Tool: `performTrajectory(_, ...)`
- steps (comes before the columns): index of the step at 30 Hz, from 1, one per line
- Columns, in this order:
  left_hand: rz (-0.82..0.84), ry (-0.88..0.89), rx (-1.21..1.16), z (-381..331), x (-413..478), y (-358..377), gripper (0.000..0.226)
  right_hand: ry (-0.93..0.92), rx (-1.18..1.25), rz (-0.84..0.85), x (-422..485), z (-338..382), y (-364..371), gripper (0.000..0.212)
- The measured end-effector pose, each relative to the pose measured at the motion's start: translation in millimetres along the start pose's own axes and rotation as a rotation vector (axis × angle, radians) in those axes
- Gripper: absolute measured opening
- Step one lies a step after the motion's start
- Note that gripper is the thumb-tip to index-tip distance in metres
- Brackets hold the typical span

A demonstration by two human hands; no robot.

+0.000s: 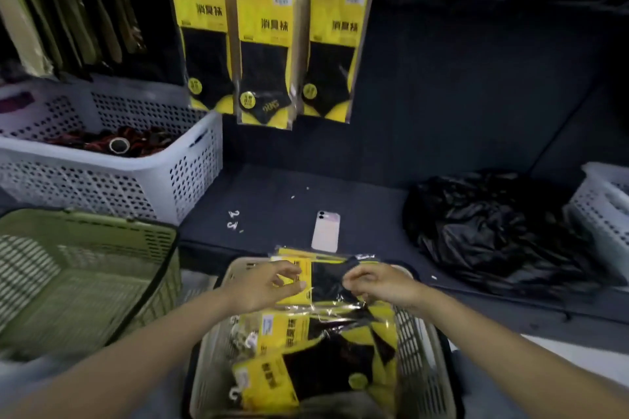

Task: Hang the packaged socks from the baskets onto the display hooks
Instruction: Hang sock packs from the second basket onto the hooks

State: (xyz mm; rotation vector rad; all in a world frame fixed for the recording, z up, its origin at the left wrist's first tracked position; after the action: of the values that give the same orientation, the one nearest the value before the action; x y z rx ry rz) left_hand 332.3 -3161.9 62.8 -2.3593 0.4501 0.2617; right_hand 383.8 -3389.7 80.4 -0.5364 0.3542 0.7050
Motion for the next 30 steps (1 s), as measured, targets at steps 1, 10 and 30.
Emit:
performTrajectory(1,0.049,-0.028,0.022,7.9,-3.9,7.9,0.05,0.002,-0.047,0.049,2.2,-5.1,7.2,0.026)
performTrajectory(10,0.121,-0.03,0.24,39.9,-29.9,43.7,0.078,0.02,-0.592,0.252,14.2,-41.4,49.3,0.056)
performTrajectory(30,-0.362,0.031,-0.886,-42.0,7.6,-30.6,0.057,-0.379,0.3,-0.165,1.5,46.8,-19.6,0.017)
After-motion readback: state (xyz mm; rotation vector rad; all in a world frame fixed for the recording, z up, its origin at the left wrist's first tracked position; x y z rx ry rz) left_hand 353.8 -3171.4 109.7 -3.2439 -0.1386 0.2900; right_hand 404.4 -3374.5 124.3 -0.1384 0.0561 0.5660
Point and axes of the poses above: each hand's wrist, its own x-axis towards the middle knuckle, its own y-axis out of the palm, z = x × y, the point moved 3 cm from there along x, towards the middle knuckle, and after that the axes turned 5 degrees about z, right-handed, at the moved point
